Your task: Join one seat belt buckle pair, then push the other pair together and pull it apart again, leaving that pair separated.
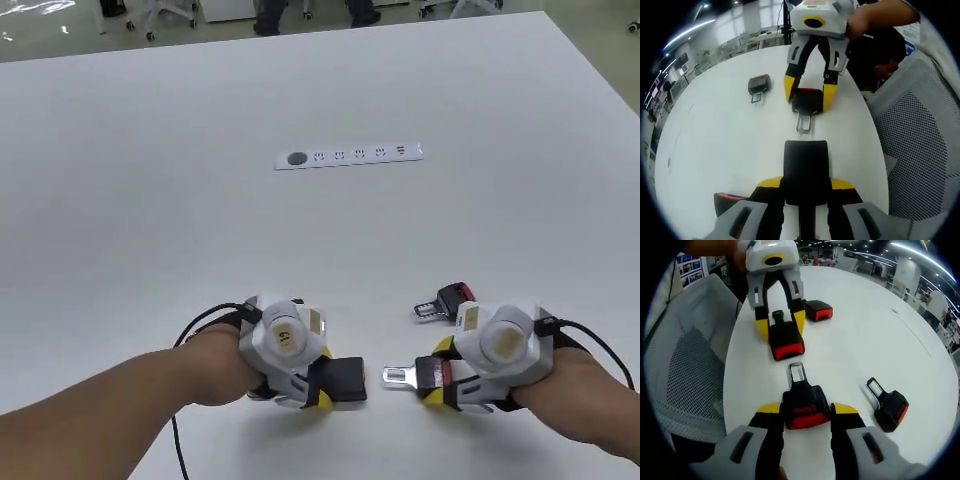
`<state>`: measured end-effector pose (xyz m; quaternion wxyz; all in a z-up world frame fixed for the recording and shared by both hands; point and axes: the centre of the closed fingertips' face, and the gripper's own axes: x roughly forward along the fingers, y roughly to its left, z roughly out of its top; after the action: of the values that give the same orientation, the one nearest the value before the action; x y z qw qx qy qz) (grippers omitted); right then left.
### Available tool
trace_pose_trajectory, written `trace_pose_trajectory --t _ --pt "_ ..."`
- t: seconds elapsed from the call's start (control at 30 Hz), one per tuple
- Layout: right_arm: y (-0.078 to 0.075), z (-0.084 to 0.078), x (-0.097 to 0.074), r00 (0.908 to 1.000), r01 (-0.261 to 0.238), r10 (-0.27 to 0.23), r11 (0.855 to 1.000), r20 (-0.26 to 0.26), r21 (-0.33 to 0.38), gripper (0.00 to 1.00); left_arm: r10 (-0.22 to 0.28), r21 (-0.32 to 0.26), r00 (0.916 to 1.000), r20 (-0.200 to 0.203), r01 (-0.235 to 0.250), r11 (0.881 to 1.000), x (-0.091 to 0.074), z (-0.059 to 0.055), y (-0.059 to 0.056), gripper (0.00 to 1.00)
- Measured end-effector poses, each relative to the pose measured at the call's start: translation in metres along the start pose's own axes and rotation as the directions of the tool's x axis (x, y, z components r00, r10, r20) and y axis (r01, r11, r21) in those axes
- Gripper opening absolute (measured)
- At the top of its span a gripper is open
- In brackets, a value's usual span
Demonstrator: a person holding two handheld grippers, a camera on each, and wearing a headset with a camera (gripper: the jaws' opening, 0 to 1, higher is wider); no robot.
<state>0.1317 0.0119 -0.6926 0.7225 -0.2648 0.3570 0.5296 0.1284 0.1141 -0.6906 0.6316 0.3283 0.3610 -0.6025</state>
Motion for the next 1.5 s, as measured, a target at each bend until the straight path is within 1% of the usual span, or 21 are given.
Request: trace_pose_trajectory --t 0.1,0.23,0.27,0.4,0.5,0.6,0.7,0.93,1.23,1.3,1.37,1.4,1.43,1.5 --pt "0.005 0.008 0.006 0.9999 -0.006 0.006 1.000 0.009 0.000 0.35 0.000 -0.001 1.0000 0.003 0.000 1.000 0.000 0.000 0.000 0.33" --pt "0.008 0.014 0.010 0.9999 -0.006 0.006 1.000 0.016 0.002 0.35 0.002 -0.002 1.0000 0.003 -0.002 1.000 0.001 -0.001 0.000 0.33" --pt "0.006 0.014 0.012 1.0000 -0.001 0.001 1.000 0.007 0.001 0.35 0.002 -0.002 1.0000 0.003 -0.002 1.000 0.001 -0.001 0.000 0.33" --pt "0.006 0.012 0.011 1.0000 -0.004 0.004 1.000 0.007 0.001 0.35 0.001 -0.002 1.0000 0.007 -0.001 1.000 0.001 -0.001 0.000 0.33" --pt "0.006 0.013 0.013 0.9998 0.000 0.000 1.000 -0.018 -0.030 0.35 0.001 -0.002 1.0000 0.005 -0.001 1.000 0.001 0.000 -0.001 0.33" --pt "0.004 0.013 0.013 0.9997 0.001 -0.002 1.000 -0.024 -0.031 0.35 0.002 -0.005 1.0000 0.003 -0.002 1.000 0.001 -0.002 -0.001 0.33" --pt "0.002 0.013 0.013 0.9997 0.002 -0.002 0.999 -0.025 -0.032 0.35 0.004 -0.008 1.0000 0.004 -0.004 1.000 0.001 -0.001 -0.002 0.33" --pt "0.003 0.014 0.012 0.9997 0.003 -0.004 0.999 -0.024 -0.049 0.36 0.002 -0.008 1.0000 0.003 -0.002 1.000 0.000 0.001 -0.003 0.33" --pt "0.002 0.015 0.010 0.9997 0.002 -0.003 0.998 -0.023 -0.061 0.35 0.003 -0.014 1.0000 0.005 -0.003 1.000 0.000 0.001 -0.002 0.33" --pt "0.002 0.015 0.010 0.9994 0.005 -0.007 0.996 -0.033 -0.085 0.35 0.005 -0.013 1.0000 -0.001 -0.005 1.000 0.001 0.001 -0.002 0.33" --pt "0.002 0.016 0.010 0.9993 0.006 -0.010 0.996 -0.036 -0.090 0.36 0.006 -0.013 0.9999 -0.012 -0.006 1.000 0.001 0.001 -0.002 0.33" --pt "0.003 0.017 0.009 0.9993 0.004 -0.008 0.996 -0.038 -0.089 0.36 0.006 -0.012 0.9999 -0.012 -0.007 1.000 0.000 0.000 -0.001 0.33" --pt "0.006 0.019 0.010 0.9995 -0.007 0.005 0.996 -0.030 -0.086 0.35 0.006 -0.011 0.9999 -0.010 -0.006 1.000 0.000 -0.001 0.000 0.33" --pt "0.007 0.021 0.011 0.9997 -0.010 0.008 0.997 -0.024 -0.083 0.35 0.005 -0.010 1.0000 -0.006 -0.005 1.000 0.000 -0.001 0.000 0.33"
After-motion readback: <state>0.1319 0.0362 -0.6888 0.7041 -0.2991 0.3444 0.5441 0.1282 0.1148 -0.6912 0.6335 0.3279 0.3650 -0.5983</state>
